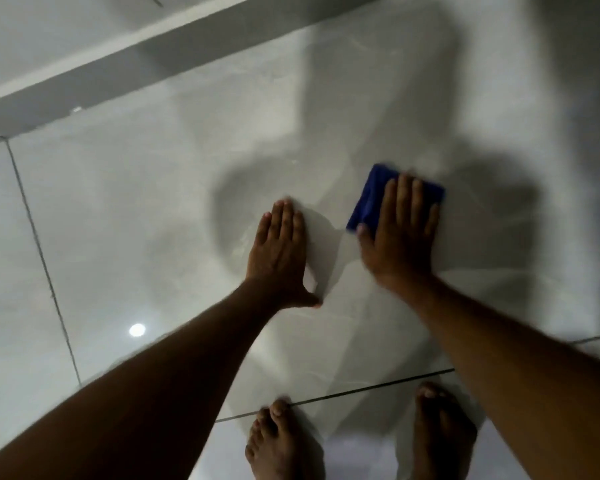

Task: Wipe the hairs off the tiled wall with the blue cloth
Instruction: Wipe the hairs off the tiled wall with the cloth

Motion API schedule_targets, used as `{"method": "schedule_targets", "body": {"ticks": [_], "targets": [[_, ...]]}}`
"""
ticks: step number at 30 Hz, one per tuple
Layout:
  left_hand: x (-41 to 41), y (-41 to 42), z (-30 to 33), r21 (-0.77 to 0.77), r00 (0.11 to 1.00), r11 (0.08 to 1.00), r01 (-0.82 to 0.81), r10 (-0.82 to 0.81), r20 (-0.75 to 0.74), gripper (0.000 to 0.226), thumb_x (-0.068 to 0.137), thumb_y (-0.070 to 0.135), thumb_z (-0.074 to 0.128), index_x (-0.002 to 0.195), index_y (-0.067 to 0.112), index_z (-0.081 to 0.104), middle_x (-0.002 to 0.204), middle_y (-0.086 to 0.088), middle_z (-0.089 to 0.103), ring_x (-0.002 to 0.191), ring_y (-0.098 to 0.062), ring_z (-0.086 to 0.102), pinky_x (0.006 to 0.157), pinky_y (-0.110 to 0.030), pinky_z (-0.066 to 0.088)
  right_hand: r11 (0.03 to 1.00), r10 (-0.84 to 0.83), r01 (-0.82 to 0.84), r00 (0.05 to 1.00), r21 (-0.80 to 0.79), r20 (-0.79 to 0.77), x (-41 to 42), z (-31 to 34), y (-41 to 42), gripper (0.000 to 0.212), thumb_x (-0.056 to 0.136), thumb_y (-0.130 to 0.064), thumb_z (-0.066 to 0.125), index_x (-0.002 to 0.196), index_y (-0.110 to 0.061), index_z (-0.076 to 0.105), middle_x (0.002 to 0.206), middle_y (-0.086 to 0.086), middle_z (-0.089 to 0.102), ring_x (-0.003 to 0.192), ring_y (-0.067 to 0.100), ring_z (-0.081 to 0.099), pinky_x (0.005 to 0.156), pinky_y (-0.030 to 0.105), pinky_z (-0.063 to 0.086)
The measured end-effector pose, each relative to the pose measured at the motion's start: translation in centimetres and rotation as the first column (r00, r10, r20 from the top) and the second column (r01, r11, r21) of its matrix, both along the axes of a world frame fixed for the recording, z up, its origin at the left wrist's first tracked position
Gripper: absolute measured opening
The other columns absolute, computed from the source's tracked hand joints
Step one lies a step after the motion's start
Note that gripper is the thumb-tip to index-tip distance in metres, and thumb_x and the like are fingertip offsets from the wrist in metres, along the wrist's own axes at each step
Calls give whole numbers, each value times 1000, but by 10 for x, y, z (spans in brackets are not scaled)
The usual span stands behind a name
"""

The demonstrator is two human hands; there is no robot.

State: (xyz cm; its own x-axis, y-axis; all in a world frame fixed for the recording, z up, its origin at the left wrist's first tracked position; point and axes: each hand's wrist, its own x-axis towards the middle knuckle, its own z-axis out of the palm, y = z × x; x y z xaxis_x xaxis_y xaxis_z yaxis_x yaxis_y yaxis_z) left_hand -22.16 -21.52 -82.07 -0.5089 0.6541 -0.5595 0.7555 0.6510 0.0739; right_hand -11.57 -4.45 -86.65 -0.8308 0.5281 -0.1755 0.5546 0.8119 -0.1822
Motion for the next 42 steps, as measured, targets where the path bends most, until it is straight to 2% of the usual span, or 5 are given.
{"method": "schedule_targets", "body": {"ticks": [5, 12, 22, 31, 42], "targets": [[24, -92, 5, 3, 999, 999, 35, -35, 19, 160, 33, 84, 60, 149, -8, -2, 158, -32, -6, 147, -43, -10, 121, -53, 3, 524, 851, -852, 524, 10, 16, 90, 2, 44, 91, 81, -48, 54, 155, -14, 14, 163, 11, 14, 150, 29, 11, 118, 54, 16], [24, -163, -4, -146, 972, 963, -224, 233, 42, 170, 28, 88, 63, 148, 5, -23, 159, -19, -24, 147, -35, -22, 121, -47, -2, 998, -44, 46, 998, -35, 48, -24, 7, -19, 88, 84, -48, 48, 154, -6, 15, 162, 18, 12, 150, 36, 6, 116, 60, 2], [23, -168, -3, -92, 965, 962, -255, 260, 41, 174, 22, 85, 73, 151, 4, -11, 162, -19, -13, 149, -34, -11, 120, -53, 9, 618, 786, -785, 617, -49, 27, 97, 5, -90, 85, 85, -45, 49, 155, -15, 10, 164, 9, 11, 151, 28, 2, 119, 57, 9], [27, -158, 7, -126, 965, 958, -259, 262, 10, 170, 27, 78, 80, 150, -3, -5, 161, -24, -7, 149, -36, -8, 120, -49, 1, 842, -498, 532, 830, -88, 252, 134, 16, -83, 82, 88, -42, 50, 150, 4, 21, 157, 30, 20, 145, 49, 16, 112, 68, 17], [135, -100, 45, 26, 561, 583, -812, 767, 312, 34, 88, 47, 61, 101, 15, 65, 89, -2, 74, 81, -21, 67, 67, -25, 45, 884, 79, 51, 963, -465, 257, 137, 54, -163, 74, 91, -35, 45, 154, -13, 13, 163, 13, 13, 149, 32, 11, 115, 55, 26]]}}
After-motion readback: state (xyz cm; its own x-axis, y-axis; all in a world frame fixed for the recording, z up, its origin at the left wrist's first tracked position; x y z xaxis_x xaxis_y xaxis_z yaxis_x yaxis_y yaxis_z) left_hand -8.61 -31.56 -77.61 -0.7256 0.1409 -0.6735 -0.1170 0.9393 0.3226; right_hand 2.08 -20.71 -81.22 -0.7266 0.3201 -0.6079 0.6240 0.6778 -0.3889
